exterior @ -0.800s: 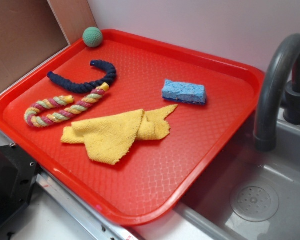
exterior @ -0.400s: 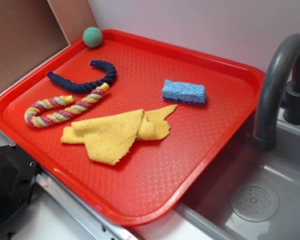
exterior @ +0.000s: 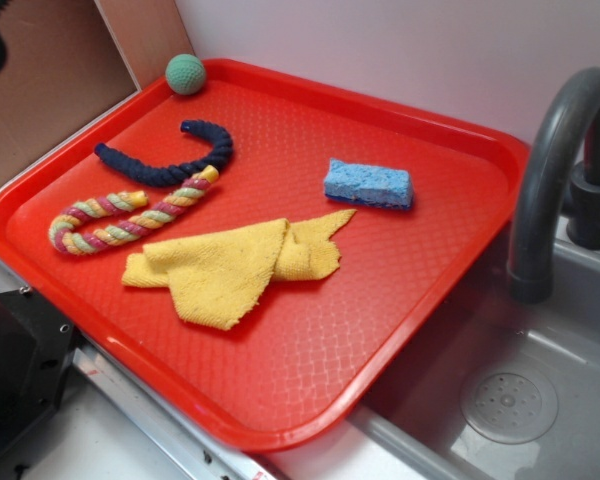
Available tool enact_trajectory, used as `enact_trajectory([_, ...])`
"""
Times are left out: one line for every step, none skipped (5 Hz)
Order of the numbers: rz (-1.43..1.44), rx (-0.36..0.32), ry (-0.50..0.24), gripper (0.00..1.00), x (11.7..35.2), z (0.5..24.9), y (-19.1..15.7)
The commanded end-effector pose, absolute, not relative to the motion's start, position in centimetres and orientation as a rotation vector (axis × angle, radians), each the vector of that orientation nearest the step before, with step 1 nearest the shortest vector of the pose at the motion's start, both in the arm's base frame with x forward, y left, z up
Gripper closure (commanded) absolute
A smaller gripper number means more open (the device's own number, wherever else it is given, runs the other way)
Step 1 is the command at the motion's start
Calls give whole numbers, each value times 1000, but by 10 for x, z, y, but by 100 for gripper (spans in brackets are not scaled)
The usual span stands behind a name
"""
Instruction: Grab the blue sponge.
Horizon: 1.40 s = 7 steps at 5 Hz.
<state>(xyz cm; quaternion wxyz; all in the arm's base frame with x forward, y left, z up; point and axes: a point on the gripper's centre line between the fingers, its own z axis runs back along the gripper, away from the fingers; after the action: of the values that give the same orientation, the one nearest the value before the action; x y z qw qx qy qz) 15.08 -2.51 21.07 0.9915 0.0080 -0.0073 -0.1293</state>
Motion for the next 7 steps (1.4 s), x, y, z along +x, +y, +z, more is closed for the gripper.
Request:
enact_trajectory([-718, -26, -95, 0, 220, 191, -30])
enact_trajectory([-868, -43, -124, 0, 252, 174, -33])
enact_trajectory([-919, 27, -62, 0, 276, 154, -43])
enact_trajectory([-982, 47, -26, 0, 289, 133, -58])
enact_trajectory([-1036, 20, -5, 0, 293, 114, -66])
enact_trajectory([-1074, 35, 48, 0, 300, 94, -80])
enact_trajectory([-1071, 26, 58, 0, 303, 78, -89])
